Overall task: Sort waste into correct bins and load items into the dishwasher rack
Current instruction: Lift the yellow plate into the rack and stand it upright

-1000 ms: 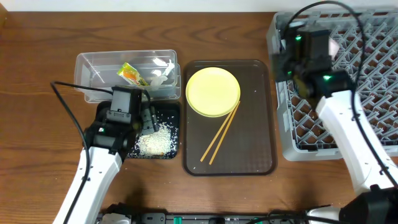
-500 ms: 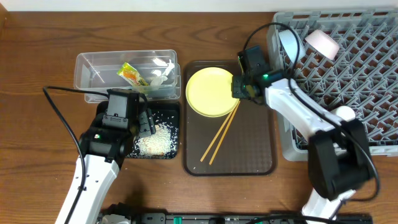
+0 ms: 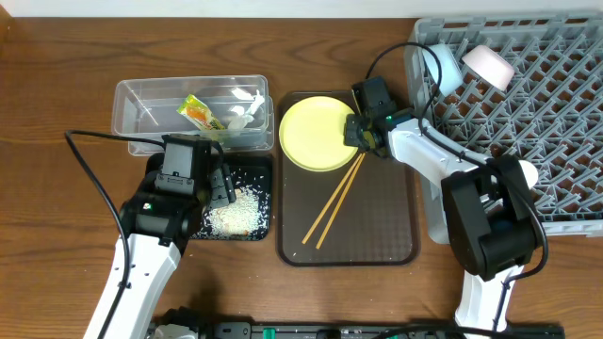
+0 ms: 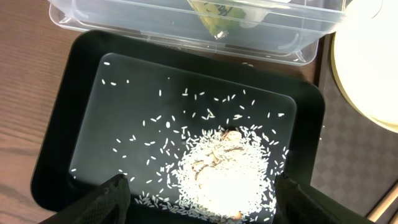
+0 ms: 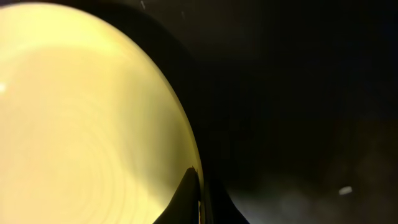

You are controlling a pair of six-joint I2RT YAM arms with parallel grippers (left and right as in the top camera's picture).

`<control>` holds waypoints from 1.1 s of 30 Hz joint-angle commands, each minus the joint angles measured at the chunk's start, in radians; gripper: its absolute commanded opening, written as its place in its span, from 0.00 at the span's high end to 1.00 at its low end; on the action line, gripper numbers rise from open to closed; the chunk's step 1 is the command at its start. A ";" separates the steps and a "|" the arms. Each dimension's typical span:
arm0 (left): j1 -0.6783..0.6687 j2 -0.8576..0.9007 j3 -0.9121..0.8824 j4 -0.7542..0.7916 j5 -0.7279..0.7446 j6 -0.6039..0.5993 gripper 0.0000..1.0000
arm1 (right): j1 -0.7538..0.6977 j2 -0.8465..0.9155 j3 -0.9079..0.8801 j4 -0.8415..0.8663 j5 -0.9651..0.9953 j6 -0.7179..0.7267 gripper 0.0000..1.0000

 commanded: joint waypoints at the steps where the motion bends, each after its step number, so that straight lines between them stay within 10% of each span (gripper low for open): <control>1: 0.003 -0.006 0.013 -0.003 -0.012 0.002 0.23 | -0.010 -0.056 0.002 0.012 0.096 0.013 0.99; 18: 0.003 -0.006 0.013 -0.002 -0.013 0.002 0.22 | -0.251 -0.648 0.002 -0.108 0.663 -0.718 0.99; 33: 0.003 -0.006 0.013 -0.002 -0.012 0.002 0.22 | -0.332 -0.567 -0.002 -0.371 0.901 -0.451 0.99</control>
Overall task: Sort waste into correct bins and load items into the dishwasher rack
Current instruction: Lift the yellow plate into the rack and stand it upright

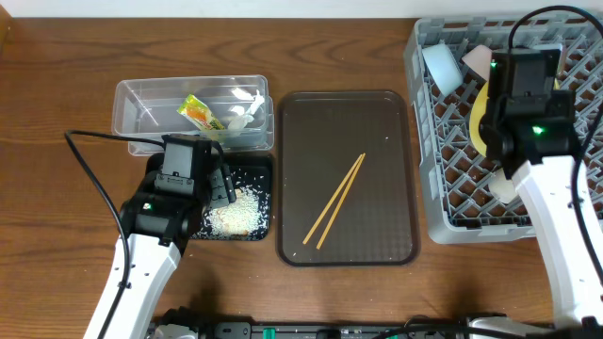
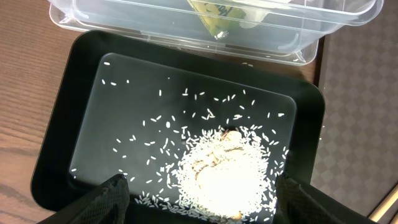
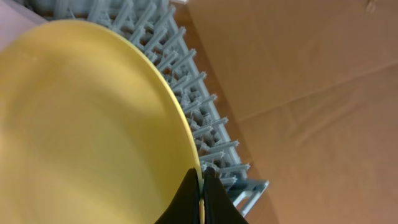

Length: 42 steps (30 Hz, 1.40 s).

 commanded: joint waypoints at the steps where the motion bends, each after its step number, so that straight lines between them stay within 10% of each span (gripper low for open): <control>1: 0.003 -0.006 0.013 -0.002 -0.012 0.002 0.22 | -0.006 0.039 -0.002 -0.010 0.044 0.098 0.99; 29: 0.003 -0.006 0.013 -0.003 -0.011 0.002 0.22 | -0.001 0.170 -0.002 0.087 -0.048 0.071 0.99; 31: 0.003 -0.006 0.013 -0.002 -0.008 0.002 0.22 | 0.001 0.166 -0.002 0.107 -0.134 0.114 0.89; 34: 0.003 -0.006 0.013 -0.002 -0.004 0.002 0.12 | 0.002 0.145 -0.002 0.100 -0.295 0.153 0.11; 42: -0.002 -0.005 0.013 0.042 0.164 0.121 0.13 | -0.067 -0.039 -0.002 0.041 -0.692 0.211 0.08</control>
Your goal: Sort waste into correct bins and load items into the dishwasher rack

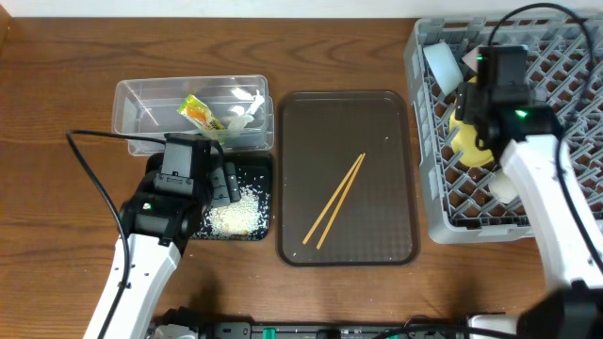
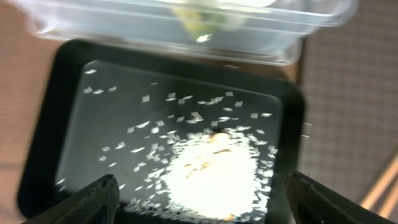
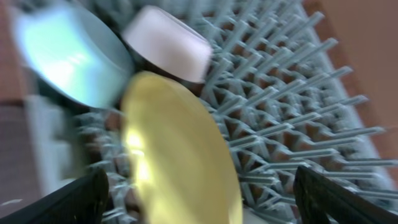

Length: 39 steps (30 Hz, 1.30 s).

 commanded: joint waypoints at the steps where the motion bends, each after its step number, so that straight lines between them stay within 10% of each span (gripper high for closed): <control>1: -0.010 -0.003 0.013 0.020 0.126 0.103 0.13 | -0.051 -0.122 0.001 -0.045 -0.260 0.048 0.07; 10: -0.200 0.104 0.013 0.038 0.129 0.168 0.16 | -0.069 -0.245 0.001 -0.409 -0.362 0.048 0.01; 21: -0.469 0.382 0.013 0.196 0.109 0.167 0.20 | -0.069 -0.257 0.000 -0.470 -0.397 0.048 0.01; 39: -0.495 0.573 0.009 0.277 0.085 -0.031 0.59 | -0.064 -0.257 0.000 -0.430 -0.532 0.014 0.09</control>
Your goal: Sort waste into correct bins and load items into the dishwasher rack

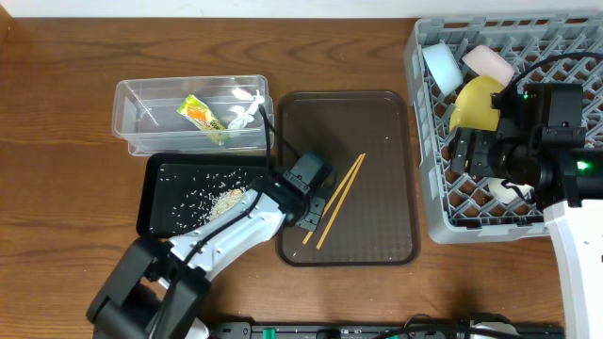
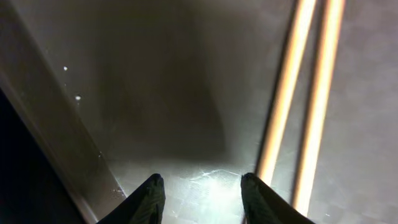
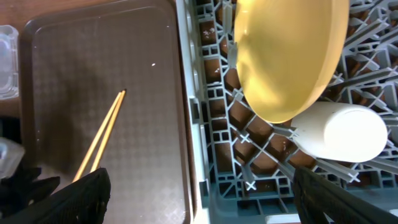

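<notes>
Two wooden chopsticks [image 1: 336, 200] lie slantwise on the brown tray [image 1: 377, 122]. My left gripper [image 1: 309, 211] stands open, low over the tray just left of their lower ends; in the left wrist view the chopsticks [image 2: 301, 106] run past the right fingertip [image 2: 258, 196]. The yellow plate [image 1: 476, 102] leans on edge in the grey dishwasher rack [image 1: 565, 202]. My right gripper [image 1: 480, 155] hovers open above the rack's left part, holding nothing. Its wrist view shows the plate [image 3: 286, 50] and a white cup [image 3: 339, 130] beneath.
A black tray [image 1: 179, 193] with scattered rice lies left of the brown tray. Behind it stands a clear bin [image 1: 151, 118] holding wrappers. A light blue bowl [image 1: 440, 64] and a pink bowl [image 1: 488, 62] sit in the rack's far left corner.
My left gripper has left the black rice tray and is now low over the brown tray beside the chopsticks. The right gripper has moved back from the plate, which stays in the rack.
At first my right gripper was shut on the yellow plate's rim on the brown tray. Then it held the plate over the rack, then stood open with the plate in the rack. The left gripper stayed above the rice tray until now, beside the chopsticks.
</notes>
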You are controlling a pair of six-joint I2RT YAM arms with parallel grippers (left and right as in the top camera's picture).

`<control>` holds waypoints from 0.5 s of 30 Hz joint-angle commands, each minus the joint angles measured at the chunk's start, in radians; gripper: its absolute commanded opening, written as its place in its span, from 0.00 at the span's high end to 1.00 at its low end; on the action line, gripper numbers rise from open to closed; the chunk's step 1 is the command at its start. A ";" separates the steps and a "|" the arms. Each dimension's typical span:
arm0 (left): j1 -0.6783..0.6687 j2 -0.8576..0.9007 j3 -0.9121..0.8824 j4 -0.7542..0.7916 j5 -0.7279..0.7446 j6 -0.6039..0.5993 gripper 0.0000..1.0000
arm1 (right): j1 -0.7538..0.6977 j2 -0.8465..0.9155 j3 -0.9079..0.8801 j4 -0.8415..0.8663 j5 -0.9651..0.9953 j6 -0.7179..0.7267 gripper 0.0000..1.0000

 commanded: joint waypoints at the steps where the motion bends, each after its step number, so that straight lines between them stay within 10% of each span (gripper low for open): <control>1: -0.004 0.050 0.009 -0.001 -0.016 -0.059 0.60 | -0.001 -0.016 -0.002 0.001 -0.020 -0.014 0.09; 15: -0.009 0.062 0.009 0.014 -0.007 -0.062 0.90 | -0.001 -0.016 -0.002 0.011 -0.026 -0.014 0.10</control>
